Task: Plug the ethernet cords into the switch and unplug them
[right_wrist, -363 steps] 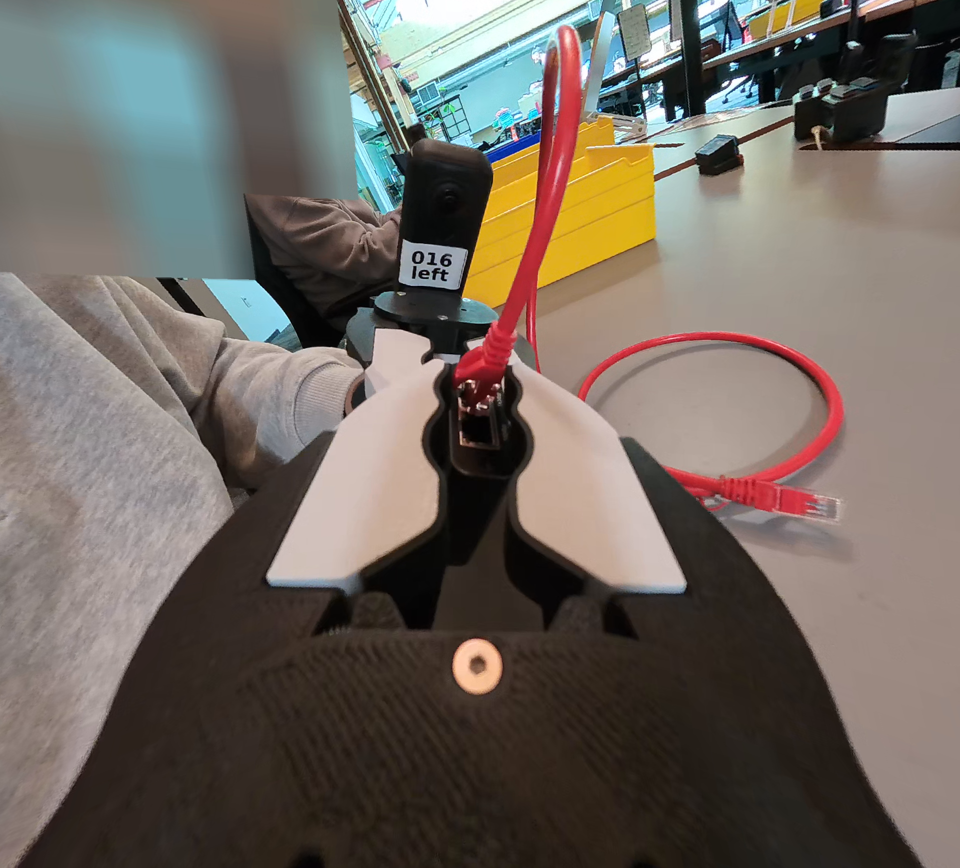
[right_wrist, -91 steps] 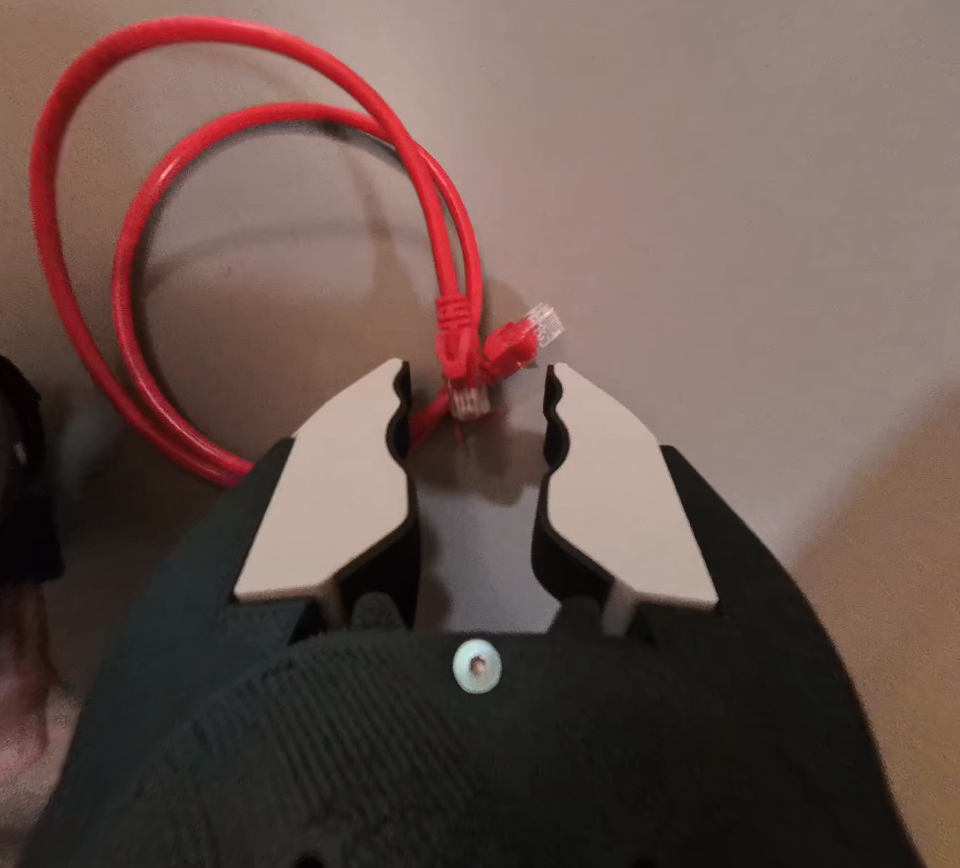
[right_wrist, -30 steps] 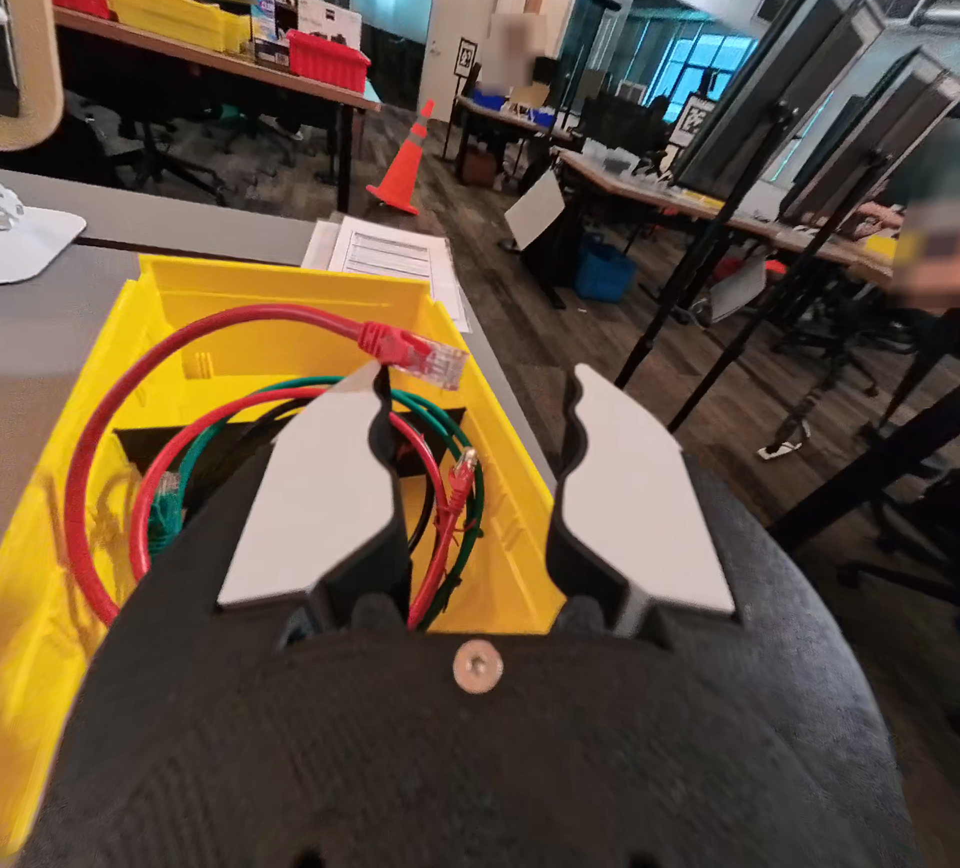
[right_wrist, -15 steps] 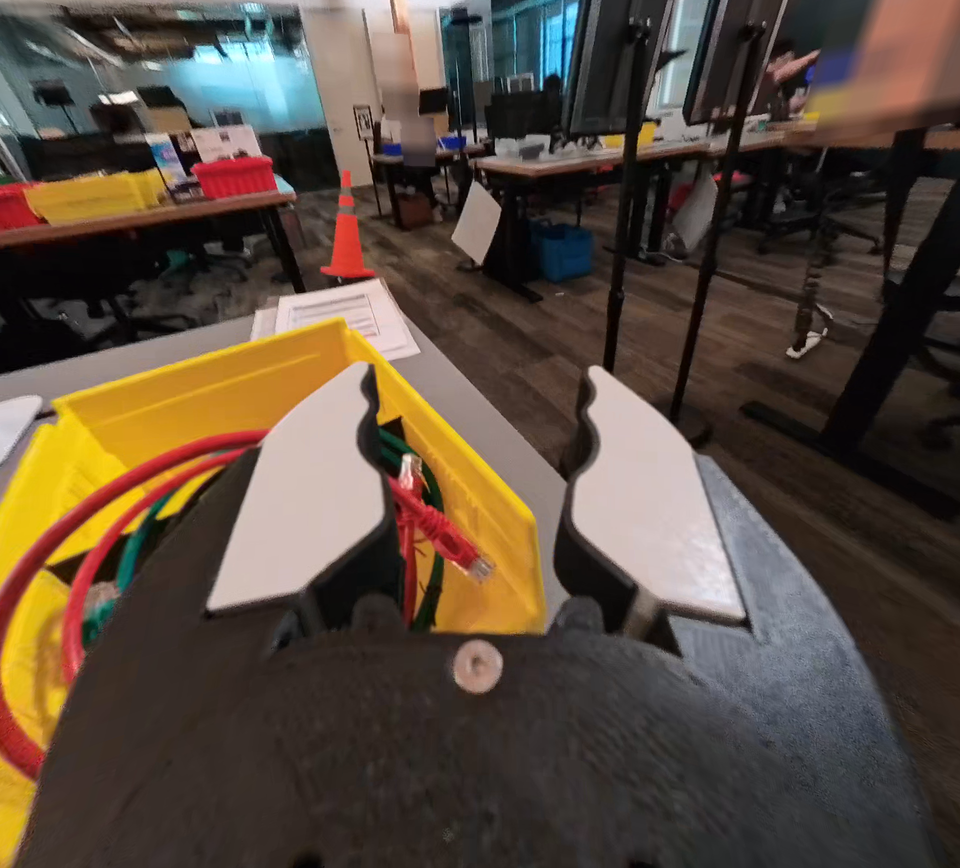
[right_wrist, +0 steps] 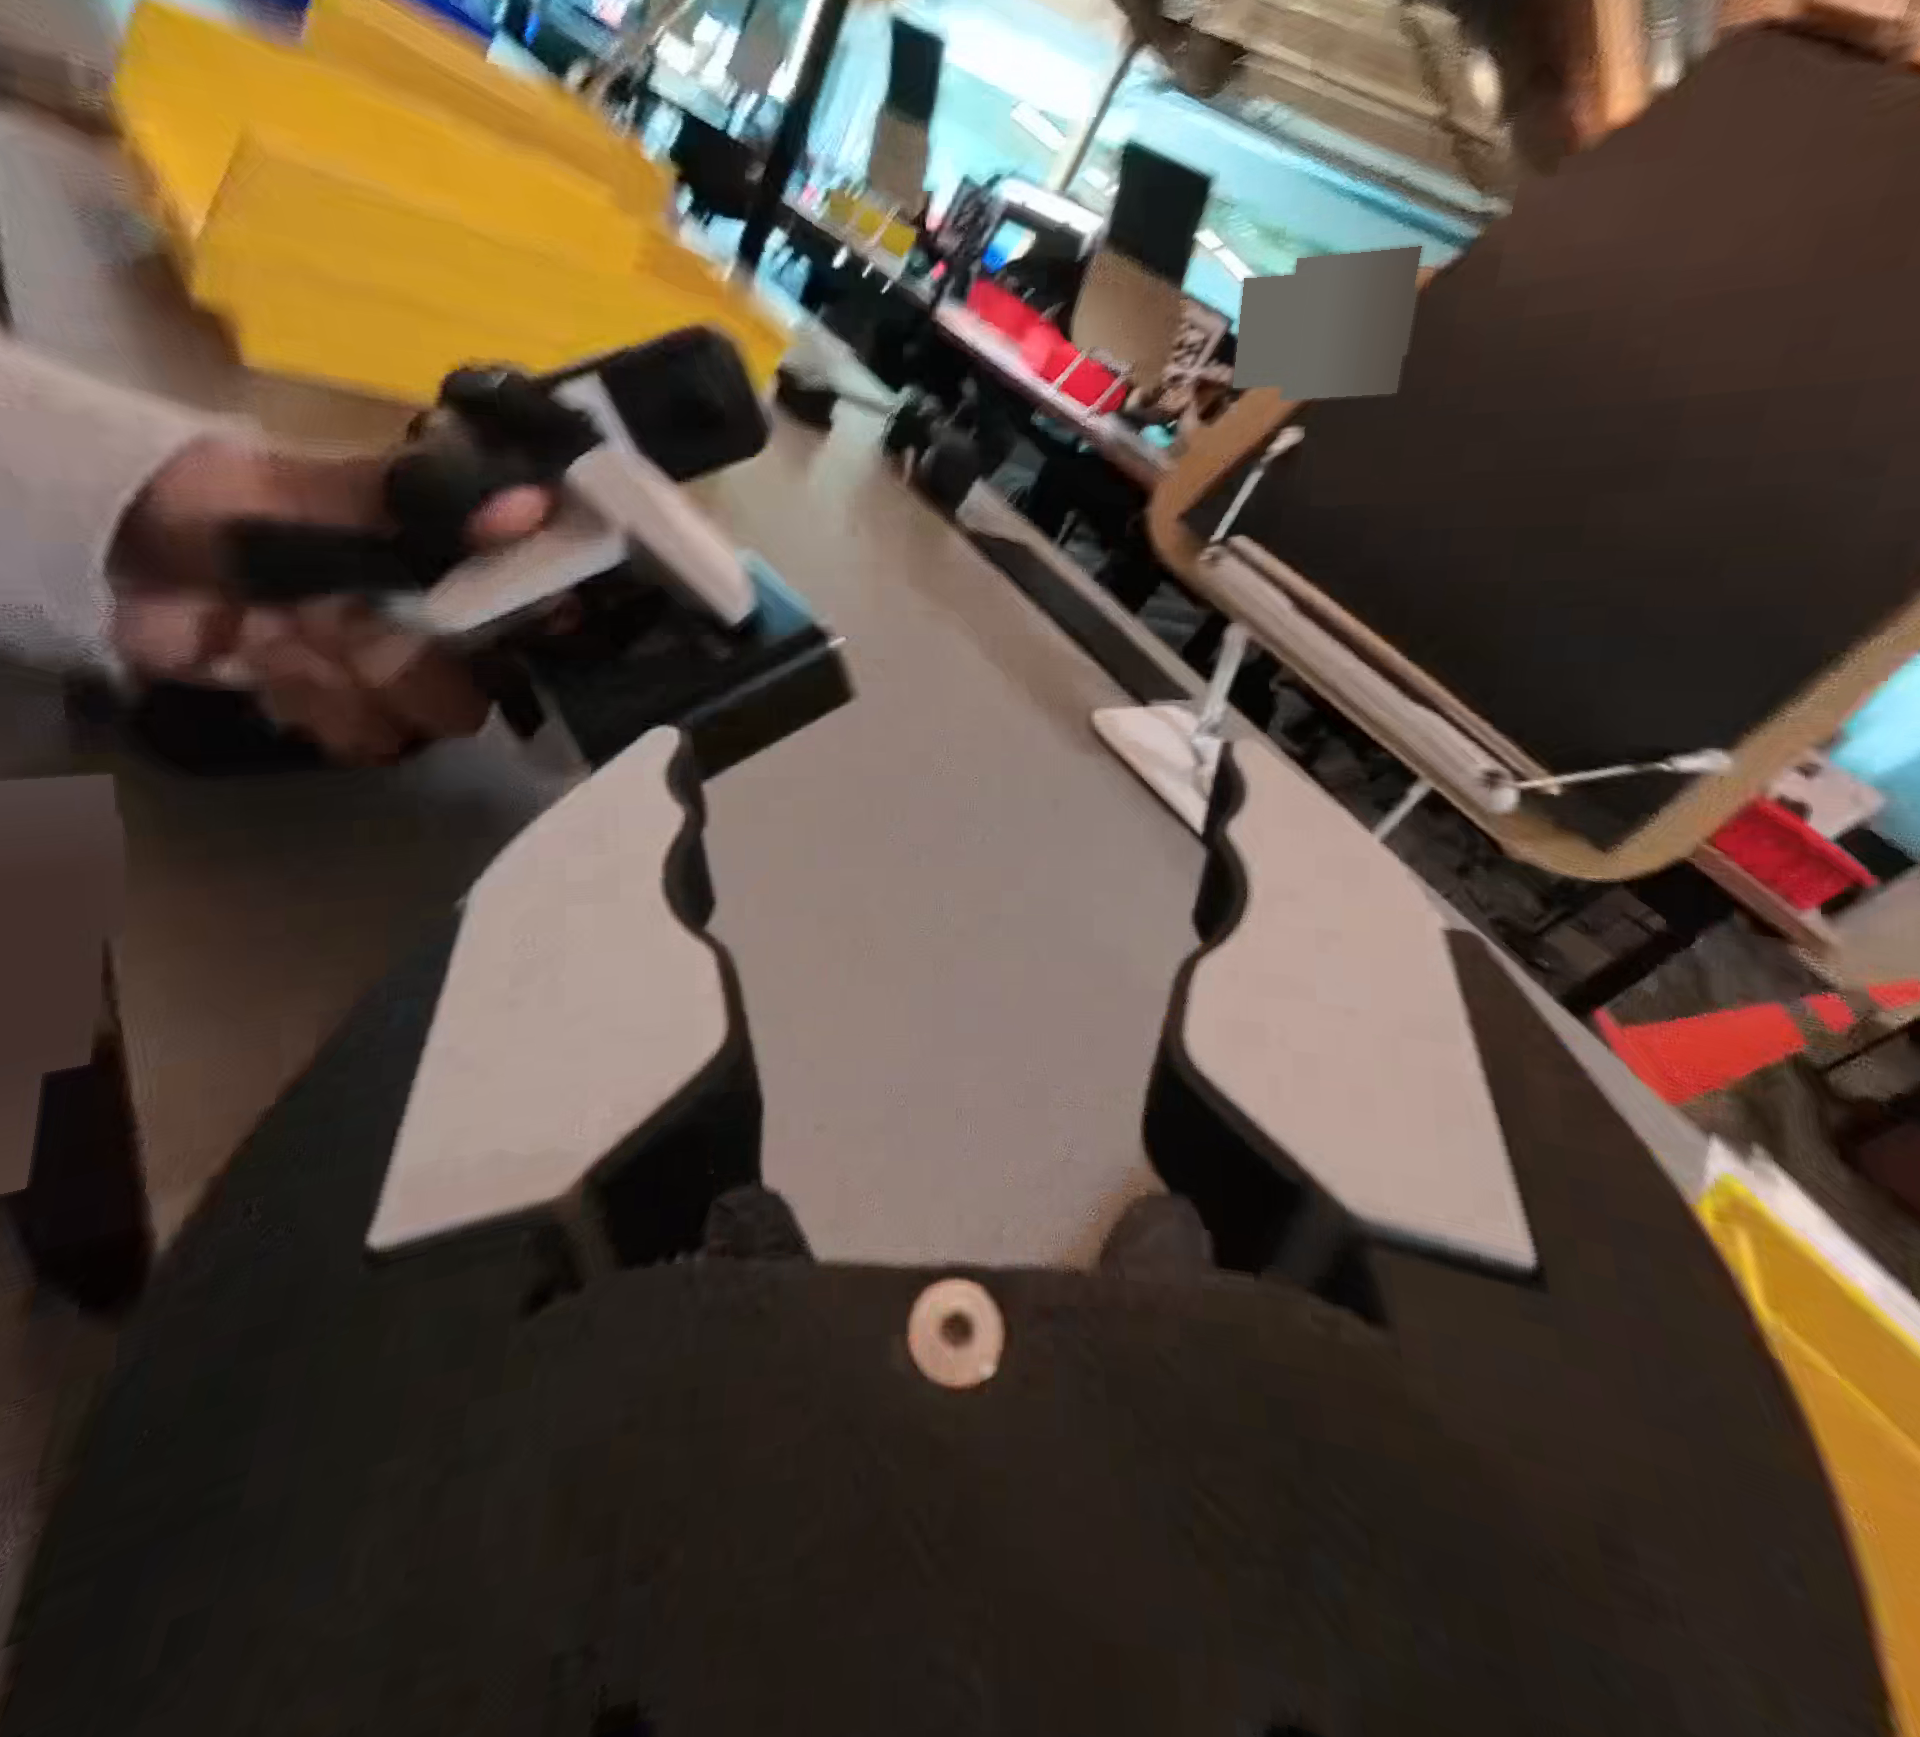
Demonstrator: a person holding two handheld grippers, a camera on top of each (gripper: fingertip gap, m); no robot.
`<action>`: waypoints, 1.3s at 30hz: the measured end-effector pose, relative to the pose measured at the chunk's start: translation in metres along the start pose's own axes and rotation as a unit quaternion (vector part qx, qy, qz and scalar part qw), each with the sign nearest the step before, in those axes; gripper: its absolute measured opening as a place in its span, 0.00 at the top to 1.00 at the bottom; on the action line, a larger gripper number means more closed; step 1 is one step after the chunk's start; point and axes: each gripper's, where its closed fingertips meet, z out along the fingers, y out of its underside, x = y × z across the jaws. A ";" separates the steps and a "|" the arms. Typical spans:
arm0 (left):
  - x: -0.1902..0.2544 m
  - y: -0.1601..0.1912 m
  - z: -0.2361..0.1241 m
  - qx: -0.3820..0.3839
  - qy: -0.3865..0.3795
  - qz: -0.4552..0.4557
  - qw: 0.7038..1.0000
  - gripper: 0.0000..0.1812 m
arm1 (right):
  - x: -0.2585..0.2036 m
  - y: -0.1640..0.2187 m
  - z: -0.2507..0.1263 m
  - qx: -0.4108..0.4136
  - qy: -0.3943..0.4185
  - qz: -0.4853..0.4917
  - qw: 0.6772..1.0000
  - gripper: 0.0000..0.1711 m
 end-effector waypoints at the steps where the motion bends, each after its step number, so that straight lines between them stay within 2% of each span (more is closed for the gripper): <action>1: 0.000 0.001 0.000 -0.002 0.007 -0.013 1.000 0.87 | -0.016 0.008 0.007 -0.028 -0.021 -0.046 0.998 0.43; 3: -0.001 0.004 0.000 -0.014 0.014 -0.034 0.999 0.87 | -0.038 0.017 0.013 -0.052 -0.049 -0.096 0.993 0.41; 6: -0.001 0.012 0.003 -0.038 0.025 -0.052 0.998 0.87 | -0.057 0.015 0.017 -0.043 -0.078 -0.099 0.991 0.42; 11: 0.006 0.031 0.010 -0.089 0.046 -0.068 0.993 0.86 | -0.071 0.012 0.015 -0.035 -0.105 -0.093 0.990 0.50; 12: 0.006 0.036 0.011 -0.101 0.047 -0.068 0.991 0.87 | -0.071 0.011 0.013 -0.034 -0.107 -0.092 0.989 0.59; 16: 0.011 0.039 0.015 -0.107 0.061 -0.071 0.990 0.86 | -0.069 0.006 0.008 -0.037 -0.124 -0.045 0.991 0.60; 17: 0.012 0.037 0.015 -0.097 0.064 -0.073 0.991 0.86 | -0.062 0.005 0.008 -0.037 -0.110 -0.039 0.992 0.60; 20: 0.006 0.025 0.013 -0.057 0.045 -0.067 0.995 0.76 | -0.012 0.002 0.000 -0.035 -0.017 -0.031 0.999 0.60; 24: 0.000 0.008 0.004 -0.015 0.034 -0.067 0.997 0.75 | 0.108 0.017 -0.036 -0.091 0.159 -0.038 0.982 0.60; 25: 0.000 0.006 0.002 -0.009 0.035 -0.070 0.997 0.76 | 0.142 0.026 -0.049 -0.121 0.197 -0.051 0.972 0.60; 27: 0.000 0.004 0.001 -0.003 0.036 -0.072 0.997 0.77 | 0.197 0.058 -0.069 -0.220 0.216 -0.039 0.950 0.60; 30: -0.002 0.005 0.002 -0.004 0.031 -0.070 0.997 0.77 | 0.244 0.137 -0.082 -0.411 0.143 0.065 0.898 0.60; 32: -0.003 0.007 0.004 -0.010 0.030 -0.071 0.997 0.78 | 0.268 0.181 -0.085 -0.500 0.123 0.076 0.854 0.60; 35: -0.003 0.009 0.005 -0.017 0.032 -0.071 0.997 0.79 | 0.262 0.229 -0.075 -0.581 0.032 0.119 0.805 0.60; 39: -0.005 0.009 0.004 -0.016 0.024 -0.064 0.998 0.79 | 0.246 0.257 -0.055 -0.597 -0.047 0.172 0.782 0.60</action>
